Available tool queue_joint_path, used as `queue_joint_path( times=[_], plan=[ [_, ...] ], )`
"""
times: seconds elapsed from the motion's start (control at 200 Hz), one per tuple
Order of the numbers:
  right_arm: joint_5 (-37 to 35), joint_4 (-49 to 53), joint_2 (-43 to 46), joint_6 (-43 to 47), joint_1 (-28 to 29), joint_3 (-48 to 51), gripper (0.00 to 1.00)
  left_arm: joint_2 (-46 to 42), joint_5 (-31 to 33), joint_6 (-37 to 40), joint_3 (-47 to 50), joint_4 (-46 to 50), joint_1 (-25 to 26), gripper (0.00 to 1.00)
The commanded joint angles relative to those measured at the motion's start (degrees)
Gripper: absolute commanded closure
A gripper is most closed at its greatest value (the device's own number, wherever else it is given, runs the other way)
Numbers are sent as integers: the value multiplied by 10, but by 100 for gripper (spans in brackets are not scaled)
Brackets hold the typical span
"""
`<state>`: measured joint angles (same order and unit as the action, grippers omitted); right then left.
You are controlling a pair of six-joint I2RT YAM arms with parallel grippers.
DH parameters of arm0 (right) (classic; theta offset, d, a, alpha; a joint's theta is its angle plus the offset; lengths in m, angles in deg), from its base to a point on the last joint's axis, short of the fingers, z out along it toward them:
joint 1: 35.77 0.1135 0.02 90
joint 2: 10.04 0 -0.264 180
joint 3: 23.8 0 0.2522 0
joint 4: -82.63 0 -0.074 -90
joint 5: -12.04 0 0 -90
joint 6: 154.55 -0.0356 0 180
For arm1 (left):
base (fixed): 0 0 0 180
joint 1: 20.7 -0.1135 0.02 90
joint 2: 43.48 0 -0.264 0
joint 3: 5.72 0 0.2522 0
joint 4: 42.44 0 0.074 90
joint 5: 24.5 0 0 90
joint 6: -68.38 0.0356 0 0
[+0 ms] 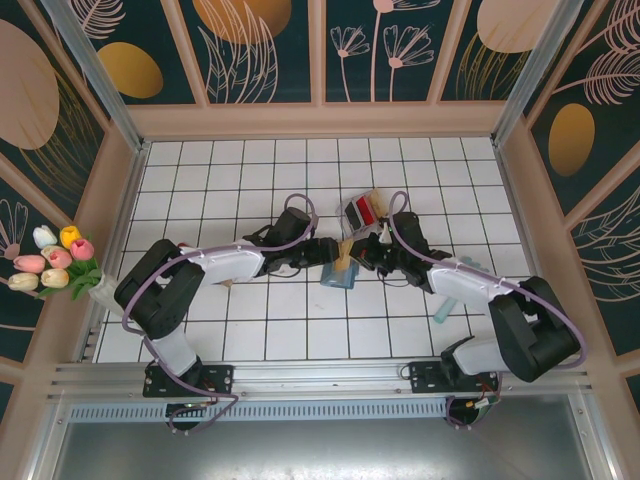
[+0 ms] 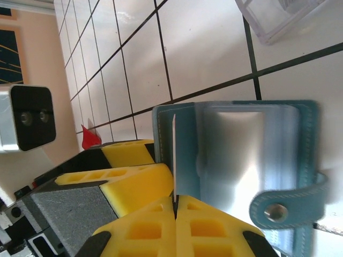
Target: Put the credit cards into the card holder
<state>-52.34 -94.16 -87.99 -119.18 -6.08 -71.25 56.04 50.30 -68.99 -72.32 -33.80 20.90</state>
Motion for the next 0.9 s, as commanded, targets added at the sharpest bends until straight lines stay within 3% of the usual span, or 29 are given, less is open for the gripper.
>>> queue_joint_path(
  times=[0.0,0.08,0.52,0.711,0.816,0.896],
  plan=[
    [7,-12,-5,-4,-3,-4,100,7,24,17,-14,35,3,46],
    [4,-5,-7,-1,-3,-7,100,4,31,16,-12,36,3,58],
    [-21,43,-38,24,12,-42,100,-8,51,21,-17,48,3,100],
    [-107,138,-66,51,38,-87,100,-31,75,32,-25,78,-1,100],
    [-142,173,-80,70,46,-106,100,-52,41,22,-13,66,-17,100],
    [-165,198,-91,82,48,-118,100,-78,-21,-7,25,11,-42,100]
  ],
)
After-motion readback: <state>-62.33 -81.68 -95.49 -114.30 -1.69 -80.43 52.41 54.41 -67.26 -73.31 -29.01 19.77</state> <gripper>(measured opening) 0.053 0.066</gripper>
